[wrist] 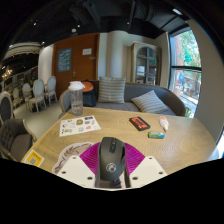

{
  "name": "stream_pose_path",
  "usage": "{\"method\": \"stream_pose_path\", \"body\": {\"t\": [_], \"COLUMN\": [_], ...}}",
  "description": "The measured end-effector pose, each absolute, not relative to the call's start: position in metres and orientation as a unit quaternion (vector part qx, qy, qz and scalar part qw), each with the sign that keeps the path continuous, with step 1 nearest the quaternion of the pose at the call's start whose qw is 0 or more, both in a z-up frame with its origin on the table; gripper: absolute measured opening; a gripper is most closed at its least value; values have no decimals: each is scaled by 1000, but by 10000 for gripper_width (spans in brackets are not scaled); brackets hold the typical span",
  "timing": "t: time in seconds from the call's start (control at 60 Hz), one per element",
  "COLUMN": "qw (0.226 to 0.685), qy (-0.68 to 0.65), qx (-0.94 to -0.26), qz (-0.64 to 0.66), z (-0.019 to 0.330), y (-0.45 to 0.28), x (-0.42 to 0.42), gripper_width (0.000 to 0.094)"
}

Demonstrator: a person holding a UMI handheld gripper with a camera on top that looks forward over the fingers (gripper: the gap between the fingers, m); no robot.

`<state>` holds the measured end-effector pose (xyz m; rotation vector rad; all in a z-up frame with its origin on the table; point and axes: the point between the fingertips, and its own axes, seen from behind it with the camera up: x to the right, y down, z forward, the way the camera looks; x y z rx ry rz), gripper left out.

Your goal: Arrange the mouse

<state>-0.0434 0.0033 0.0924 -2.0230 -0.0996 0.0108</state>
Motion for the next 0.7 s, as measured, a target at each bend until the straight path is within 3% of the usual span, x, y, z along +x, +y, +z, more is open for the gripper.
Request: {"method": "stream_pose_path", "body": {"t": [0.1,0.233,0.4,0.483,0.517,0.7], "qw": [490,452,446,470,482,516], "qy": [-64,-76,-112,-116,-117,-134], "qx": [-869,-889,-888,-875,-868,-845], "qz": [2,-16,-15,0,0,31], "z": [38,0,0,19,30,60], "y": [6,9,2,-6,-12,-85], "x": [-89,-109,-110,-102,-95,-50], "gripper_width": [337,365,498,806,878,862]}}
